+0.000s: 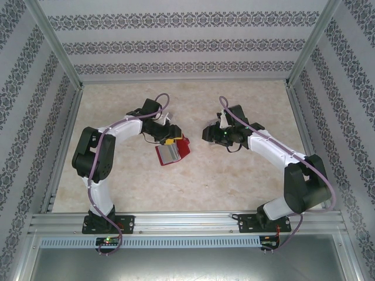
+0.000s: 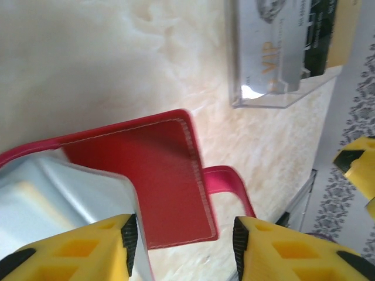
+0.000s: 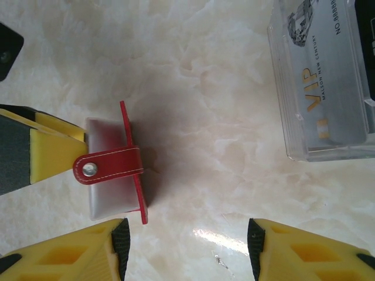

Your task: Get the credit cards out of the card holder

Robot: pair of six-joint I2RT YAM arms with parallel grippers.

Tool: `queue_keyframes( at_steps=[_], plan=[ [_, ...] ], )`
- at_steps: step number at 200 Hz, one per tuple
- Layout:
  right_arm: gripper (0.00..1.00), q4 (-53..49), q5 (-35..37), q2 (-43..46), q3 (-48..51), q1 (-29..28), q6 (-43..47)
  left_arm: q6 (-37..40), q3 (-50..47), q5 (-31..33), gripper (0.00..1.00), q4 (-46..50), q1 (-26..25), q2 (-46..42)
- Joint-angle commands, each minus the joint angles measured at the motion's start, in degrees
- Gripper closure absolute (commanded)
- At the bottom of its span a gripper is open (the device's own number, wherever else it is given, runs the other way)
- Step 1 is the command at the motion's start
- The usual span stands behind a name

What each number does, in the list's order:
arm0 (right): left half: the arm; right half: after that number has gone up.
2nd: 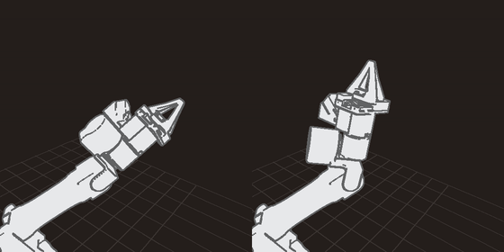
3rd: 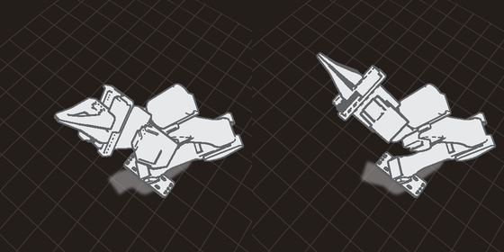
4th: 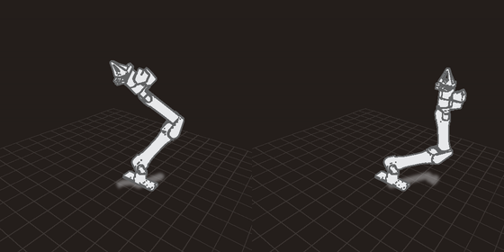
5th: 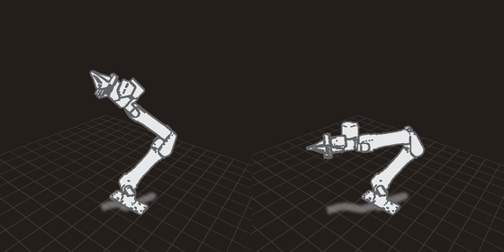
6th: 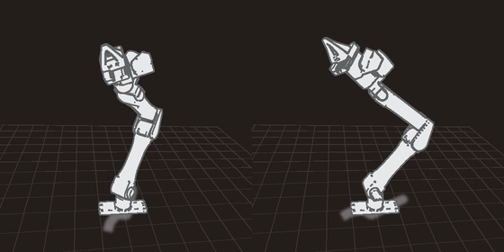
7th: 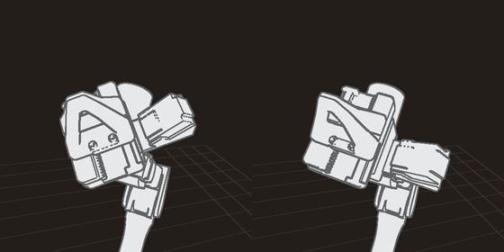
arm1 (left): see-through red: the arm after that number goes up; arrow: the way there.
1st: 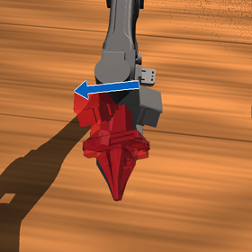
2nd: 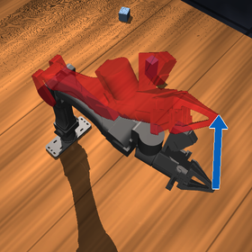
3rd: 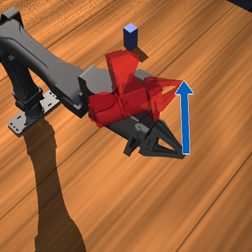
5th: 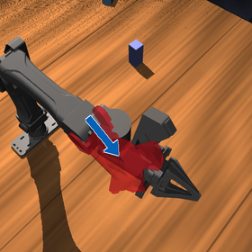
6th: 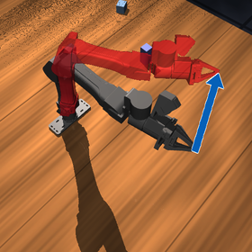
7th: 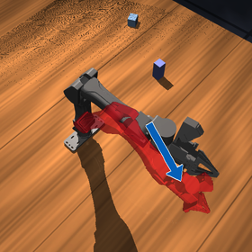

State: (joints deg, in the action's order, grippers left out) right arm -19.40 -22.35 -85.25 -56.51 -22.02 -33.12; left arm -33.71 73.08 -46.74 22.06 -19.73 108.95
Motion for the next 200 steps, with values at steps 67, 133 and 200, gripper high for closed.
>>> queue_keyframes(
  at_steps=[67,133,200],
  plan=[
    [0.50,5.1,1.2,-3.1,-2.3,-8.2,-1.6,-10.3,-1.3,1.9,0.46,-13.3,-2.3,6.3],
    [0.75,9.1,1.5,-13.9,-6.9,-14.4,-5.1,-10.9,-1.1,2.9,0.56,-13.1,-2.4,7.4],
    [0.79,6.9,6.3,-20.3,-8.3,-14.5,-6.0,-12.5,-2.7,11.8,0.52,-8.1,-2.0,-0.7]
  ],
)
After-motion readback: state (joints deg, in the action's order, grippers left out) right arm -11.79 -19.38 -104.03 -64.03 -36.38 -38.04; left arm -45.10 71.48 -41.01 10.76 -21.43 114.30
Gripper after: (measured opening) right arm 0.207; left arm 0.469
